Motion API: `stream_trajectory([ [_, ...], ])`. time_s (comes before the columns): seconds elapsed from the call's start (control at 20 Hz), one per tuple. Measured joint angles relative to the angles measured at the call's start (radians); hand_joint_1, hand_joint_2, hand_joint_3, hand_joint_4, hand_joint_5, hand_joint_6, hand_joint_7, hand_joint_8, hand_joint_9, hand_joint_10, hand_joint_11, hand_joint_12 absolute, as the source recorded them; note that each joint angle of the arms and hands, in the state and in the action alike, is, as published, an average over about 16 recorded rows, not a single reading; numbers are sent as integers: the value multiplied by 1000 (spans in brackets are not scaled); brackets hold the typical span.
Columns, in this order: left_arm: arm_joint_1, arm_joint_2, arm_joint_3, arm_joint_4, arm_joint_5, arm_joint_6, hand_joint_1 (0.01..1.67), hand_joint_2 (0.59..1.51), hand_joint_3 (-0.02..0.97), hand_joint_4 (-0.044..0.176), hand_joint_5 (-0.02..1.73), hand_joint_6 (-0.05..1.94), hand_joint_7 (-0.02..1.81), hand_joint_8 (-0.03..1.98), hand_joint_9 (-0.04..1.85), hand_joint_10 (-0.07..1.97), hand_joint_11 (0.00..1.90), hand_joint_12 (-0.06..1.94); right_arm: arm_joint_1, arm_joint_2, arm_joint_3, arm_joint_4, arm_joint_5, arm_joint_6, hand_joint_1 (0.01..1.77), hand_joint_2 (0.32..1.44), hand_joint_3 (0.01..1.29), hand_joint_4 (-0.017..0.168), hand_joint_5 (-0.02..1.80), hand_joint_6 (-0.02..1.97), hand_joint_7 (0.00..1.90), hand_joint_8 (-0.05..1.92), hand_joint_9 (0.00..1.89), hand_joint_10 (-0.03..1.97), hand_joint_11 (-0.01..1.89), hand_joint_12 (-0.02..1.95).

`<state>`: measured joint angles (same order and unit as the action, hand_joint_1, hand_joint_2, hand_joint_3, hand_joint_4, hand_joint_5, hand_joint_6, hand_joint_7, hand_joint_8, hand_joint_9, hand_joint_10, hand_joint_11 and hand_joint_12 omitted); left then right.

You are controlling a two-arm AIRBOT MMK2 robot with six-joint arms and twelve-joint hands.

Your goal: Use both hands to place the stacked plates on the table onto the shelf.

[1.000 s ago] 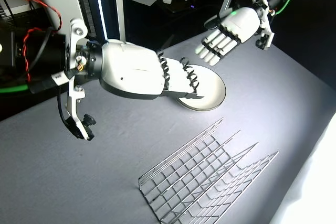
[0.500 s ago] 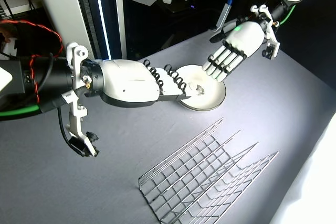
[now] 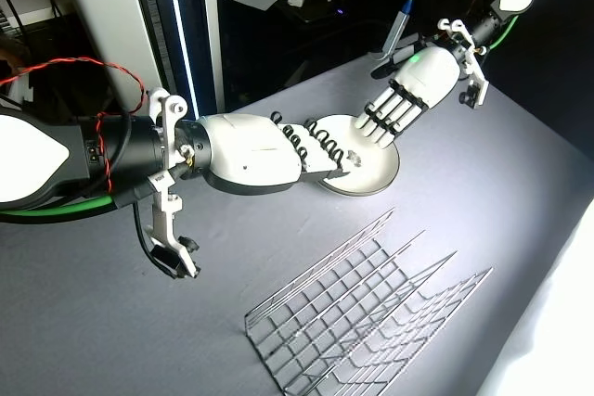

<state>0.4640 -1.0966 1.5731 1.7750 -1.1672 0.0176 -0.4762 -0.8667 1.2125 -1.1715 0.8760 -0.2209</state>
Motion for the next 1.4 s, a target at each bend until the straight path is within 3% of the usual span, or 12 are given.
stream_trajectory([
  [0.75, 25, -37, 35, 22, 32, 9, 16, 1048, 21, -1, -1, -7, 5, 3, 20, 13, 15, 9, 4, -5, 4, 0, -2, 1, 1124, 851, 20, 3, 18, 17, 17, -18, 16, 13, 20, 8],
  [1.4, 56, -52, 22, 23, 59, 41, 17, 1050, 22, -8, -11, -23, -11, -11, 11, 9, 14, 8, 4, -3, 4, 0, 7, 2, 1336, 904, 23, 3, 18, 17, 16, -17, 16, 14, 17, 406],
])
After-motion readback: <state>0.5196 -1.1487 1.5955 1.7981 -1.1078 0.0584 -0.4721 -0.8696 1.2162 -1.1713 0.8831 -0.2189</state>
